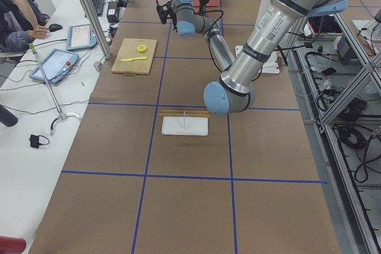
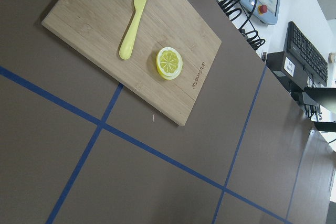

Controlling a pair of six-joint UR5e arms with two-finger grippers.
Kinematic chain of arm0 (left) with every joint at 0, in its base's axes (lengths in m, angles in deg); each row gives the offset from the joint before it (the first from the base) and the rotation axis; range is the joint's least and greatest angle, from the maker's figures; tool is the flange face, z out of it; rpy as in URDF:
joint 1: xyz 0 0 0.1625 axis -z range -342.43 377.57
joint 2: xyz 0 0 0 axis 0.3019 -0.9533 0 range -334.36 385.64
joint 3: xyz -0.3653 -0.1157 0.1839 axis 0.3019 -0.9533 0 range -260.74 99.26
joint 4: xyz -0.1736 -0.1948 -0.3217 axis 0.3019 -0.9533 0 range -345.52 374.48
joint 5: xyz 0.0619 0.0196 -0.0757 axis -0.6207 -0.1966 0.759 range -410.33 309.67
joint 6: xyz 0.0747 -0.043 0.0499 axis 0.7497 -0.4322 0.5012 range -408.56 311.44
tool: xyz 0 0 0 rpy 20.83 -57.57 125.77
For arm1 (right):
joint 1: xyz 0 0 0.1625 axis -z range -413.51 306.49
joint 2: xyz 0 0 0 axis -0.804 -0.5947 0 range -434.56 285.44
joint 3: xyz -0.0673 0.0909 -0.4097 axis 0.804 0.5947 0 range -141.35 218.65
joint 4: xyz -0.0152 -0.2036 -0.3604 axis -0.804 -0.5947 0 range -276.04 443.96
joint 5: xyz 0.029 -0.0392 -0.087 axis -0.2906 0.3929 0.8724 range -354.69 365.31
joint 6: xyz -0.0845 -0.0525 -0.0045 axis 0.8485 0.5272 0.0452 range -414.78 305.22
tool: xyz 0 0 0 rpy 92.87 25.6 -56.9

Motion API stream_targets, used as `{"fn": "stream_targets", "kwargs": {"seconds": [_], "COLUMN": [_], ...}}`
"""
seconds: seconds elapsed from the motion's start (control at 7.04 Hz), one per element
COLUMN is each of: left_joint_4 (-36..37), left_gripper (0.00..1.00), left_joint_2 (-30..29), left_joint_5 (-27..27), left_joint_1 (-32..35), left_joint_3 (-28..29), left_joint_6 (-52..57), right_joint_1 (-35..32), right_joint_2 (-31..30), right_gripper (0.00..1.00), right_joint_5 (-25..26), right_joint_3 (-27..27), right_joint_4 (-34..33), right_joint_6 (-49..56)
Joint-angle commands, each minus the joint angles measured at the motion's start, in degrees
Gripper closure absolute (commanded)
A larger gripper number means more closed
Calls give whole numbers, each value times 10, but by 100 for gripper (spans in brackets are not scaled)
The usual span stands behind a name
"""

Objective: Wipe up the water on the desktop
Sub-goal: 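Wipe the table with the pink cloth in the right gripper while the left arm withdraws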

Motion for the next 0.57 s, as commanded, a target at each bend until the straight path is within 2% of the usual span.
{"fn": "stream_targets", "kwargs": {"seconds": [0.0,0.14,0.43], "left_joint_4": [1,1,1], "left_gripper": [3,3,3], "left_joint_2": [47,98,135], "left_joint_5": [0,1,58], "left_joint_1": [7,24,88], "left_joint_3": [-23,-43,-40], "left_joint_6": [67,132,200], "right_joint_1": [32,66,107], "right_joint_2": [165,217,316], "right_gripper": [100,100,100], "right_joint_5": [2,7,30], "right_joint_3": [53,86,161], "right_joint_4": [-117,-120,-118], "right_joint_6": [-58,-113,-200]}}
